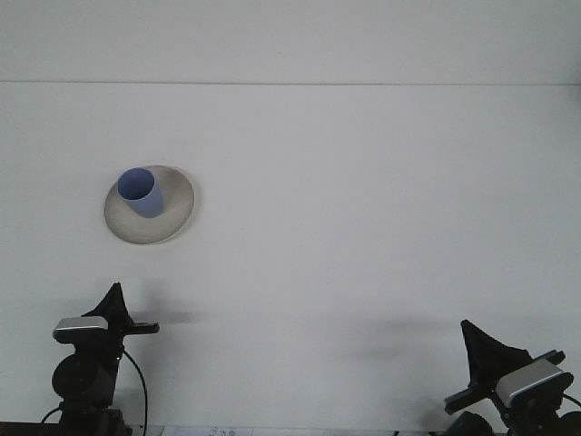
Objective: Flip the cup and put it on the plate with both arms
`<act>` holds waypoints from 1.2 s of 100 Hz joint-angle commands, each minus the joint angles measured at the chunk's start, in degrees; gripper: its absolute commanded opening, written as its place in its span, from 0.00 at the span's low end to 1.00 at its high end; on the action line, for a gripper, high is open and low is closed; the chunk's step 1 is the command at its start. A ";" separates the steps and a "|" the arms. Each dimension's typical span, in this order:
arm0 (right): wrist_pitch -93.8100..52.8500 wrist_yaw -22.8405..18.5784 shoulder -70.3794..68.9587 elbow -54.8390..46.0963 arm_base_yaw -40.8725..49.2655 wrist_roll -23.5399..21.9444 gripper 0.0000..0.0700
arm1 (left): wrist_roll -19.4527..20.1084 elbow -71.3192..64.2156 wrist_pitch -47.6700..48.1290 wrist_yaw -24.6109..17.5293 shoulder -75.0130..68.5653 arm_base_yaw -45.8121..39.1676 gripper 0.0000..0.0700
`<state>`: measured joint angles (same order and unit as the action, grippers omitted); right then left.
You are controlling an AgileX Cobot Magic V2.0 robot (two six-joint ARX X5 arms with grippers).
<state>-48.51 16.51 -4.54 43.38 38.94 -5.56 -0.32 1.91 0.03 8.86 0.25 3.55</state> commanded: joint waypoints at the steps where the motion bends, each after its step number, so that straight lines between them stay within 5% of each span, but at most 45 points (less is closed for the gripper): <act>1: 1.42 0.04 -0.02 0.24 -3.08 1.11 0.01 | 0.74 -1.11 -0.59 0.15 -0.09 -0.07 0.02; 22: 15.91 -1.49 0.94 -9.84 -19.15 9.55 0.00 | 0.74 -1.11 -0.59 0.15 -0.09 -0.07 0.02; 50: 36.44 -17.31 2.62 -29.83 -37.29 5.33 0.01 | 0.74 -1.11 -0.57 0.15 -0.07 -0.07 0.02; 84: 46.73 -17.79 4.46 -42.56 -40.85 2.10 0.00 | 0.74 -1.11 -0.57 0.15 -0.07 -0.07 0.02; 120: 44.04 -16.52 4.46 -42.64 -40.85 2.16 0.01 | 0.74 -1.11 -0.57 0.15 -0.07 -0.07 0.02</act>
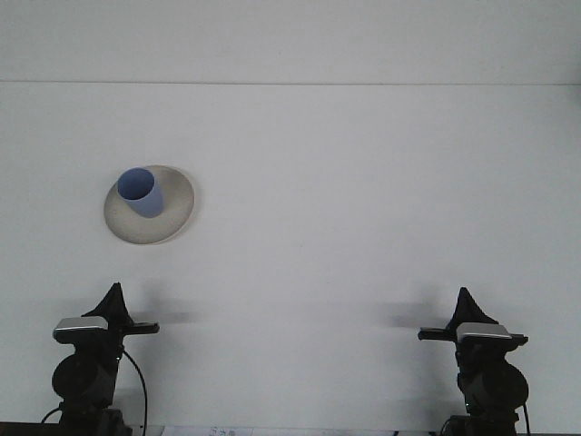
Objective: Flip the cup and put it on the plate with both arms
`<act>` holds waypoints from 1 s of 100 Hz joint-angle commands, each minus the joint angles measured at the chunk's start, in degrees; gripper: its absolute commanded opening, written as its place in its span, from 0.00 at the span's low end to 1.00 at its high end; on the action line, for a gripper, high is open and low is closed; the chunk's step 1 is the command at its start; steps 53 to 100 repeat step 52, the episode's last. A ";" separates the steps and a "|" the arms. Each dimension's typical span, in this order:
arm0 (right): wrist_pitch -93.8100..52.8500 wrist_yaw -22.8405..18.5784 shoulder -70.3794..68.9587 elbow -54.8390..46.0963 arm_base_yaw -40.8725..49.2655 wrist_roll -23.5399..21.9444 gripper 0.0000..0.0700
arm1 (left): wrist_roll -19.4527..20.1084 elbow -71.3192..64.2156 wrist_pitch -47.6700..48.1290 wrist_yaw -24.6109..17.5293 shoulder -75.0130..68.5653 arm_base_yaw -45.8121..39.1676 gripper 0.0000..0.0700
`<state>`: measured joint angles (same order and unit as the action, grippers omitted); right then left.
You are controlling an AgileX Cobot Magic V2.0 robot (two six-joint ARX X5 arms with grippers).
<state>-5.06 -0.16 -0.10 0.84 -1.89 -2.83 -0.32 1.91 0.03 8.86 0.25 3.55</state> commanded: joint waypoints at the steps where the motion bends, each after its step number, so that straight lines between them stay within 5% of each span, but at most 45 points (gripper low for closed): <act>1: 0.63 0.15 0.02 -0.11 -0.02 -0.57 0.00 | 0.74 -1.11 -0.57 0.15 -0.07 -0.07 0.02; 100: 2.47 0.13 0.02 -0.11 0.00 -0.57 0.01 | 0.74 -1.11 -0.57 0.15 -0.07 -0.07 0.02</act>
